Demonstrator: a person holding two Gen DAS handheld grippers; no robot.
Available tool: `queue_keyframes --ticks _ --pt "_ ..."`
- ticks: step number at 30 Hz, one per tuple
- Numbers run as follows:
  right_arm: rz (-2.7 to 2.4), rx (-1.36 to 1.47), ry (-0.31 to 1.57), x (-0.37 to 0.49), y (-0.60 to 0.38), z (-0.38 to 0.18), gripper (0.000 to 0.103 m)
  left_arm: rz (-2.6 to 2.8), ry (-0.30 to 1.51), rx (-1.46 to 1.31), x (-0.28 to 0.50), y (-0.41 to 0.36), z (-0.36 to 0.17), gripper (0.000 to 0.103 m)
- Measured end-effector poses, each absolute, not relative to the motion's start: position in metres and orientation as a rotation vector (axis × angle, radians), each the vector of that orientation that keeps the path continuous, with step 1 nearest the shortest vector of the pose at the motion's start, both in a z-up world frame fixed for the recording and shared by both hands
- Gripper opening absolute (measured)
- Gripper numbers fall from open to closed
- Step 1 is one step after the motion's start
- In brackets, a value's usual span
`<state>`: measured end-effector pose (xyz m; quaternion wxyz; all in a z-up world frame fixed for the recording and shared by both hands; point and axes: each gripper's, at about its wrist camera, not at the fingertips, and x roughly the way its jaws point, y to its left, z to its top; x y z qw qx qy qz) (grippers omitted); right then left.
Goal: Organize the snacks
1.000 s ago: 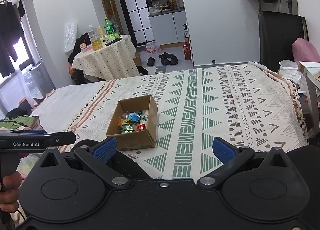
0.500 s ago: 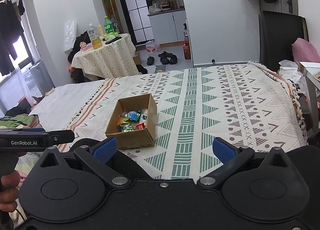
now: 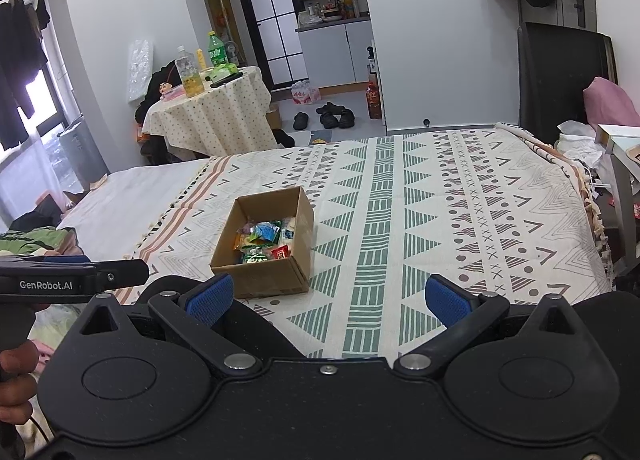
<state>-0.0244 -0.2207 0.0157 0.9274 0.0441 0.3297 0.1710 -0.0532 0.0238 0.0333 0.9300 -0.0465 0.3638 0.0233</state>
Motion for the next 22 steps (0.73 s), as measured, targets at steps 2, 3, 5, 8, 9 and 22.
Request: queue_keyframes --ticks 2,3,5,8,9,22 --pt "0.351 0.090 0.675 -0.0241 -0.2204 0.0156 0.103 0.047 0.746 -0.096 -0.0535 0.0234 0.0329 0.103" --pt "0.350 0.090 0.675 -0.0242 -0.2205 0.0156 0.103 0.047 0.746 -0.095 -0.0532 0.0239 0.0330 0.103" --pt "0.350 0.091 0.676 -0.0244 -0.2206 0.0156 0.103 0.046 0.748 -0.093 -0.0537 0.0225 0.0323 0.103" --pt "0.350 0.090 0.675 -0.0239 -0.2205 0.0156 0.103 0.042 0.751 -0.091 -0.0543 0.0204 0.0306 0.103" --pt "0.350 0.090 0.676 -0.0240 -0.2205 0.0156 0.103 0.040 0.752 -0.090 -0.0539 0.0203 0.0302 0.103" --pt "0.348 0.092 0.682 -0.0250 -0.2211 0.0104 0.103 0.032 0.750 -0.093 -0.0535 0.0207 0.0315 0.103"
